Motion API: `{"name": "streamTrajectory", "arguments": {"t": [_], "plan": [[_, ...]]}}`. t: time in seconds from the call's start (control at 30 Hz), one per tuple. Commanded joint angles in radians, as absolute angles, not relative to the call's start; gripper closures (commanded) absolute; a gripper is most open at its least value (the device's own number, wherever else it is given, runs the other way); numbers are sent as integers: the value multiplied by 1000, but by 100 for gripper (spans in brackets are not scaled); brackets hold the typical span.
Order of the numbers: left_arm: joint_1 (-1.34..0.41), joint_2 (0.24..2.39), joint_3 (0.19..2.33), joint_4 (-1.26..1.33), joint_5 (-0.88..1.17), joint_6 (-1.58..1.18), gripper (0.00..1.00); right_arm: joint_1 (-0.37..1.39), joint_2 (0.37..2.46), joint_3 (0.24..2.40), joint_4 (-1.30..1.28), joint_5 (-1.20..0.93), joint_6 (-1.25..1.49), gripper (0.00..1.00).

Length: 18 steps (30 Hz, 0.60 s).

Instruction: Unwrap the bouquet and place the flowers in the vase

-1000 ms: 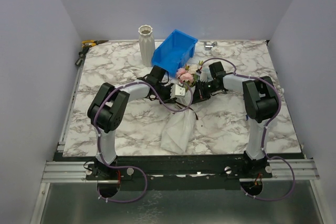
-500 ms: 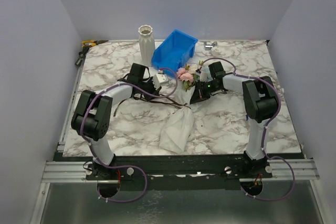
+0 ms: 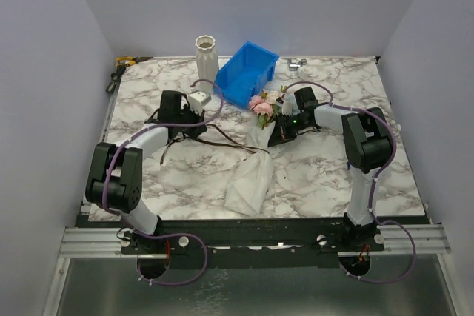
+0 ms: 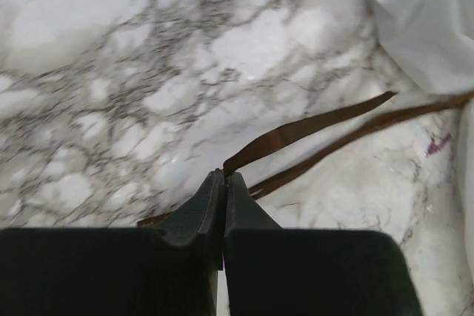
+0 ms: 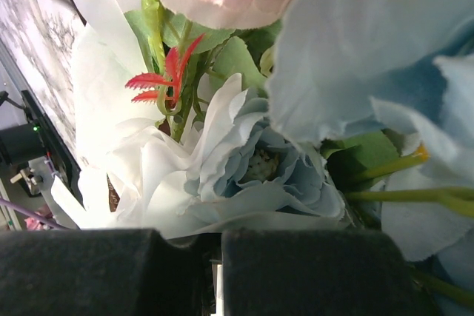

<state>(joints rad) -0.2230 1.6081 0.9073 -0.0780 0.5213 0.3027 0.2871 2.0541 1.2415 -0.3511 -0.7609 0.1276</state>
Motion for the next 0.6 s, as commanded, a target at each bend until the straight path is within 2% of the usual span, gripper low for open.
{"name": "streamTrajectory", "arguments": {"t": [0.0, 0.2, 0.43, 0.5, 0.57], "plan": [[-89, 1571, 911, 117, 368, -99, 100, 291, 2126, 1176, -395, -533, 56, 99], [31, 1533, 992, 121, 327, -232, 100, 291, 2098, 1170, -388, -555, 56, 99], [112, 1479, 1016, 47, 379, -308, 100, 291, 2019, 1145, -361, -588, 58, 99], [124, 1456, 1003, 34, 413, -320, 100, 291, 1982, 1131, -353, -602, 55, 100], [139, 1422, 977, 59, 552, -314, 100, 291, 1946, 1123, -355, -607, 49, 99]]}}
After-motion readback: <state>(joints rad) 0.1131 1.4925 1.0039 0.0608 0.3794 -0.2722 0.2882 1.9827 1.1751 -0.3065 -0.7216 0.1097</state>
